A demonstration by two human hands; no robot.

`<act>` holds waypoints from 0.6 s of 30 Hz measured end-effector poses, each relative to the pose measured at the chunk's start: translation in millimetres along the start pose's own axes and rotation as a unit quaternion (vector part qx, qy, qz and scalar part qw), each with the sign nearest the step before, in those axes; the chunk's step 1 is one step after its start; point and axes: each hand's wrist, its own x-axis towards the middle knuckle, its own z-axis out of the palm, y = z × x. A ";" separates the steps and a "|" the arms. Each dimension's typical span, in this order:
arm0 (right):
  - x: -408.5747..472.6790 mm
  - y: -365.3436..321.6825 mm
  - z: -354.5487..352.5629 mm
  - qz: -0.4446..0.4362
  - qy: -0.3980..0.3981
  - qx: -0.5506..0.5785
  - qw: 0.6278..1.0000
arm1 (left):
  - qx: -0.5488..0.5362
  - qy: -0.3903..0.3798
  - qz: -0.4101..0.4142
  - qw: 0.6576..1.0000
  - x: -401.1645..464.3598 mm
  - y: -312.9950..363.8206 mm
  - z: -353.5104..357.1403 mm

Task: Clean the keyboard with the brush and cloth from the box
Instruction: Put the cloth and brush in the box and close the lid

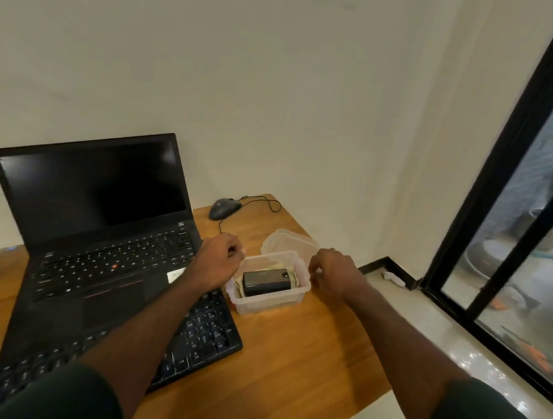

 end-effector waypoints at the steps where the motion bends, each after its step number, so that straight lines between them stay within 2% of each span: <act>1: 0.6 -0.7 -1.7 -0.005 0.024 -0.006 1.000 | -0.004 0.000 -0.001 1.000 -1.3 -0.7 -0.9; 2: 1.1 -1.4 -5.1 -0.007 0.061 0.011 0.998 | -0.008 0.001 -0.002 1.000 -2.8 -0.8 -2.3; 4: 2.5 -2.3 -12.8 -0.007 0.171 0.117 0.978 | -0.016 0.007 -0.005 1.000 -4.5 -1.5 -5.3; 7: -1.9 -8.1 -28.0 0.018 0.301 0.314 0.900 | -0.049 0.009 -0.031 0.998 -6.0 -3.0 -8.4; 11: -3.2 -22.8 -52.3 0.045 0.350 0.488 0.799 | -0.098 0.023 -0.060 0.993 -7.2 -1.8 -9.5; 13: 2.5 -25.8 -57.6 0.067 0.318 0.553 0.767 | -0.159 0.020 -0.087 0.983 -9.9 3.7 -10.8; 15: 6.4 -30.6 -54.6 0.080 0.255 0.586 0.765 | -0.244 0.012 -0.119 0.962 -12.8 8.6 -13.0; 18: 7.0 -42.1 -40.6 0.114 0.201 0.512 0.827 | -0.311 -0.005 -0.146 0.939 -21.1 12.4 -16.1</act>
